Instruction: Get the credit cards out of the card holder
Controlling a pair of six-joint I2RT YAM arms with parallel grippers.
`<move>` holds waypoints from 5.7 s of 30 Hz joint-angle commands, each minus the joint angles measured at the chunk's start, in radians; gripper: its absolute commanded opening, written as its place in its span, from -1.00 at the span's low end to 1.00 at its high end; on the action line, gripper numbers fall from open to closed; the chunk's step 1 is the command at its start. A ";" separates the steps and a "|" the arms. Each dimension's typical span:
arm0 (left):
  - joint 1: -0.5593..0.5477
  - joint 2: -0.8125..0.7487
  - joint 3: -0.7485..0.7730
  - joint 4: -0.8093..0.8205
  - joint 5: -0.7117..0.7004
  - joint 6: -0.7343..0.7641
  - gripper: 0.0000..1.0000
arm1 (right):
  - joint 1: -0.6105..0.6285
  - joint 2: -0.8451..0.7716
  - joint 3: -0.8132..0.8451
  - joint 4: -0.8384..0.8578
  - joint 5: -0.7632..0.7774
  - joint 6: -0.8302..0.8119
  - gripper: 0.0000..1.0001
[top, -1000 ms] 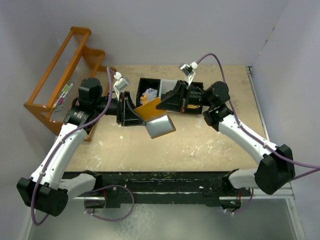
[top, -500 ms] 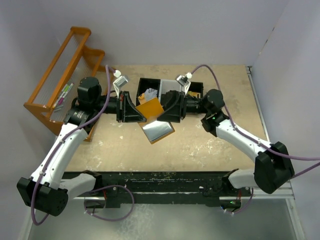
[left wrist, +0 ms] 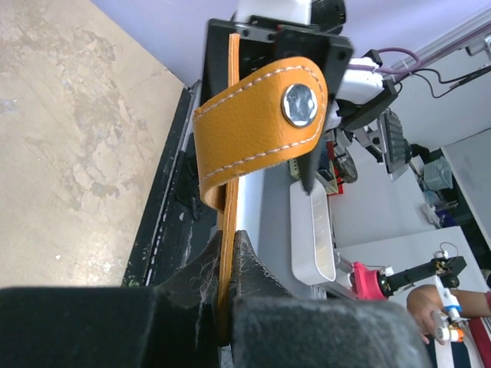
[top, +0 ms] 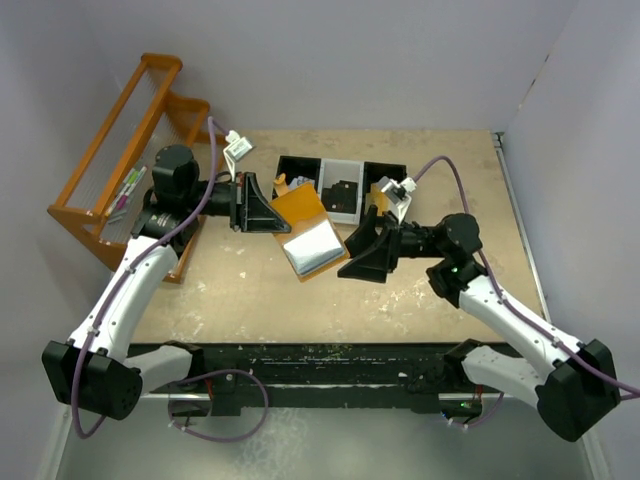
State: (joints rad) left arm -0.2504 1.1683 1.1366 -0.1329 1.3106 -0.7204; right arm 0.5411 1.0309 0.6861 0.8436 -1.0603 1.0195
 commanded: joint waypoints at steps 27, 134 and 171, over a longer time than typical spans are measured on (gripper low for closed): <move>0.006 -0.011 0.025 0.133 0.061 -0.107 -1.00 | -0.004 0.045 0.110 -0.231 0.011 -0.215 0.41; 0.052 -0.066 0.019 -0.080 -0.107 0.217 -0.80 | 0.056 0.235 0.372 -0.268 0.235 -0.097 -0.99; 0.082 -0.048 -0.005 0.243 -0.021 -0.243 -1.00 | 0.016 0.078 0.216 -0.439 0.275 -0.196 -0.48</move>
State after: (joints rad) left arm -0.1715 1.1294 1.1015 0.0502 1.2610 -0.9432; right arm 0.5636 1.1095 0.8402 0.4065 -0.8318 0.8516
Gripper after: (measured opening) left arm 0.014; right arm 0.240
